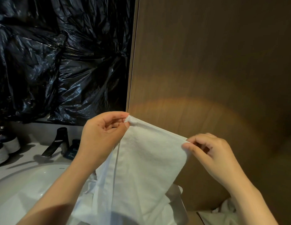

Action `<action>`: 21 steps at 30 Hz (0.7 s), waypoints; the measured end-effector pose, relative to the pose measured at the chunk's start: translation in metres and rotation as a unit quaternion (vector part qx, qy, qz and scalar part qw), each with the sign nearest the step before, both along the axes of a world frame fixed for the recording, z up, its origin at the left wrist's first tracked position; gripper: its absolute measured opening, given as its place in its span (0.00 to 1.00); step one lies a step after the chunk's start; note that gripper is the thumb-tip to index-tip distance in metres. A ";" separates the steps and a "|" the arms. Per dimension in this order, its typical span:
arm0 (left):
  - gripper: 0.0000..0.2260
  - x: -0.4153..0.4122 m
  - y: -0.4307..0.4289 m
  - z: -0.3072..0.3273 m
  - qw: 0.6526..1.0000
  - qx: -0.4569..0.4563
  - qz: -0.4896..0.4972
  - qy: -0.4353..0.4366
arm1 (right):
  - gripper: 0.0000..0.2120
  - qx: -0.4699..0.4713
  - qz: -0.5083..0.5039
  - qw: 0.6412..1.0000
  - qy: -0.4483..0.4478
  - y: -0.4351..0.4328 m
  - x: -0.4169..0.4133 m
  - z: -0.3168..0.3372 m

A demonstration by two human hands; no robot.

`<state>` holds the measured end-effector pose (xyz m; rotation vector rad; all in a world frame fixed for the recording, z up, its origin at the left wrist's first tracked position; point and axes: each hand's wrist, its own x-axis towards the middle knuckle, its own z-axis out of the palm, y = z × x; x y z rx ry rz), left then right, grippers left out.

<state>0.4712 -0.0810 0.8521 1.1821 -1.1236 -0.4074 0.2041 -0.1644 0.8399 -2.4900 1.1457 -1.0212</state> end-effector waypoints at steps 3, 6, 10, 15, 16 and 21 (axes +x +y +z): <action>0.11 0.004 -0.002 0.007 1.000 -0.021 0.017 0.000 | 0.07 -0.058 -0.002 0.998 -0.018 -0.001 0.009 0.011; 0.11 0.008 -0.002 0.016 0.999 -0.046 0.026 -0.006 | 0.03 -0.074 0.019 0.993 -0.087 -0.001 0.016 0.022; 0.12 0.008 -0.004 0.028 0.997 -0.081 0.017 0.004 | 0.04 -0.083 0.015 0.979 -0.185 0.000 0.021 0.035; 0.12 0.007 -0.006 0.041 0.994 -0.109 0.004 0.019 | 0.08 -0.095 -0.009 0.969 -0.227 0.001 0.028 0.048; 0.12 0.006 -0.007 0.043 0.993 -0.112 0.000 0.021 | 0.08 -0.093 -0.010 0.968 -0.231 0.002 0.029 0.049; 0.12 0.002 -0.010 0.052 0.993 -0.120 -0.009 0.011 | 0.17 -0.082 -0.031 0.966 -0.243 0.002 0.026 0.051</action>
